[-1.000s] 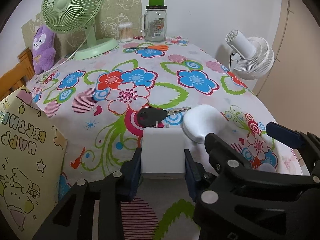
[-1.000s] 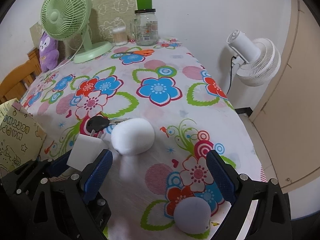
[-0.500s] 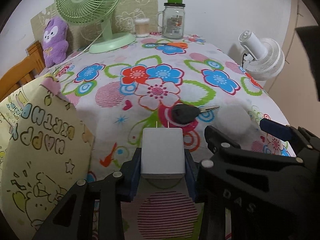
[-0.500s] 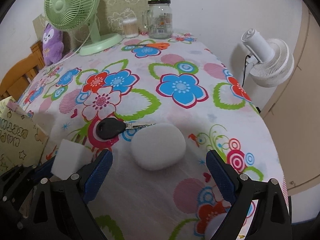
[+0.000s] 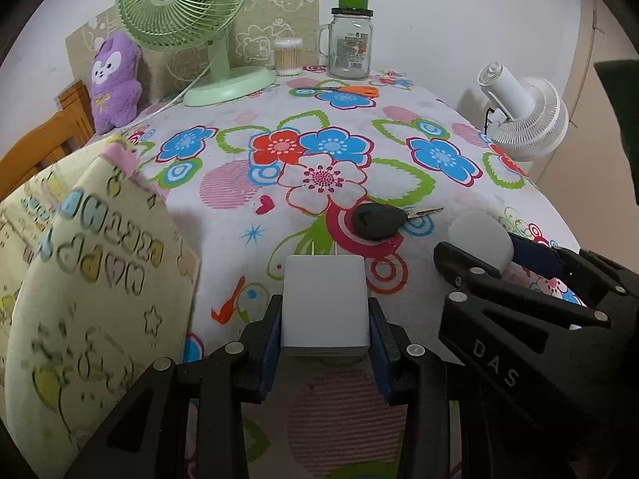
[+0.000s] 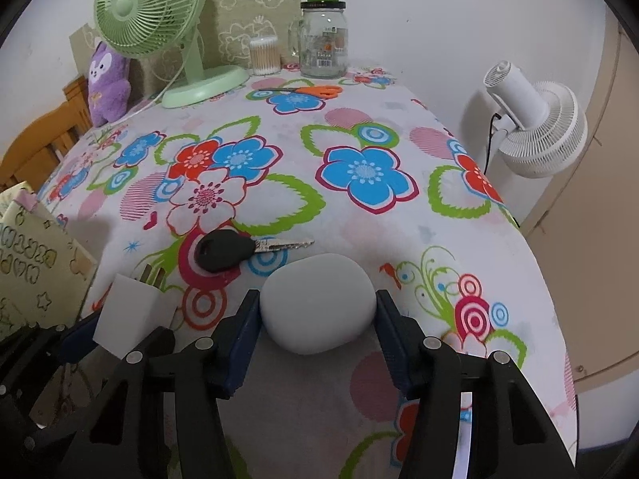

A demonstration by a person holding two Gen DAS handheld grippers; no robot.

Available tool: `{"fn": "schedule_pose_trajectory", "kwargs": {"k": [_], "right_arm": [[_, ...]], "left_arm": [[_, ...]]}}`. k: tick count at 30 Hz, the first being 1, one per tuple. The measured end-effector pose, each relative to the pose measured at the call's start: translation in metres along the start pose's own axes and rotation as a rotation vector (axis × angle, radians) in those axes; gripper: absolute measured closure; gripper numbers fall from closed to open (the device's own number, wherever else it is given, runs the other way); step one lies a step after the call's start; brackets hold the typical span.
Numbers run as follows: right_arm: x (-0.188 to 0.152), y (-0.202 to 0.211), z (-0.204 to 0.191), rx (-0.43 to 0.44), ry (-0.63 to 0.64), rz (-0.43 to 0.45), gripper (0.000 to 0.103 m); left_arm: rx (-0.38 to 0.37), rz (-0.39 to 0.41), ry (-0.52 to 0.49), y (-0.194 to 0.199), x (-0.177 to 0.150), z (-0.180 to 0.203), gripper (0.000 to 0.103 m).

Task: Organize rigid objects
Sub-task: 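Grasp the small white charger cube with the left gripper while the right grasps the white earbud case, then lift the white cube and earbud case and carry them toward the yellow box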

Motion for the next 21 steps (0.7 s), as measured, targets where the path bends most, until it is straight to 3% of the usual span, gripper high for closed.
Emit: {"fn": "schedule_pose_trajectory", "kwargs": {"k": [12, 21], "right_arm": [[-0.02, 0.029, -0.001, -0.004, 0.014, 0.008, 0.044], [-0.02, 0.047, -0.002, -0.012, 0.015, 0.022, 0.044]], "left_arm": [[-0.043, 0.003, -0.01, 0.018, -0.016, 0.018, 0.063], [-0.034, 0.026, -0.028, 0.032, -0.015, 0.026, 0.063]]}}
Point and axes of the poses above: each gripper's, at about its wrist camera, not at the fingertips, and y roughly against the way its jaws point, z to its right, x to its top, the point moved 7 cm from there along -y, roughly the way its jaws point, and after that the axes turned 1 degree about y, right-handed, at the moved point
